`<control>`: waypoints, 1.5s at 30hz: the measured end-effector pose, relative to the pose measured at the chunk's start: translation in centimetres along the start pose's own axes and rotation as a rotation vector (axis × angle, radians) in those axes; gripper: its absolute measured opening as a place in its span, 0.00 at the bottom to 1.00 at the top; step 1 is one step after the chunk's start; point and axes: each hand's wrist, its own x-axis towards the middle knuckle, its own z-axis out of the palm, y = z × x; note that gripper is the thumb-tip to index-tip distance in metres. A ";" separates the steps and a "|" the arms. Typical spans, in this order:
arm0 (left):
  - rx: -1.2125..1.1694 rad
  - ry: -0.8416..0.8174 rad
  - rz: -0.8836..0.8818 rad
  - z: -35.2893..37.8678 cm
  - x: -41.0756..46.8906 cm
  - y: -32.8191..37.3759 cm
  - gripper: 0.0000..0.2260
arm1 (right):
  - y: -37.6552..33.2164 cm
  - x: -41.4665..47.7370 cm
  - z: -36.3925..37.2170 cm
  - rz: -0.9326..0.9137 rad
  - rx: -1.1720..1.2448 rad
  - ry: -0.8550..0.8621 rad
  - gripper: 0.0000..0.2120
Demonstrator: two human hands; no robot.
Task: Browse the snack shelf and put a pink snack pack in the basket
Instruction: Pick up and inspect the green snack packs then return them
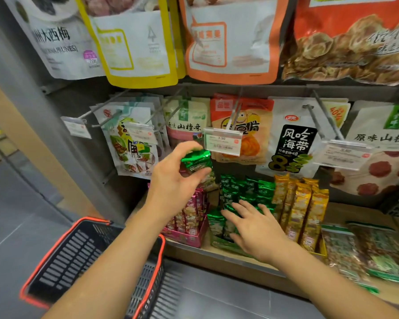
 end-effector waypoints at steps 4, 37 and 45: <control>0.044 -0.157 -0.111 1.8 -0.9 -1.2 0.18 | 0.4 -0.1 0.1 -0.047 0.031 0.035 0.25; 0.333 -0.437 -0.447 10.3 1.7 -6.3 0.19 | 2.2 -0.4 -0.7 0.053 0.298 0.172 0.26; 0.569 -0.620 -0.423 13.6 2.6 -7.3 0.20 | 3.8 -0.3 -1.4 0.110 0.210 0.124 0.26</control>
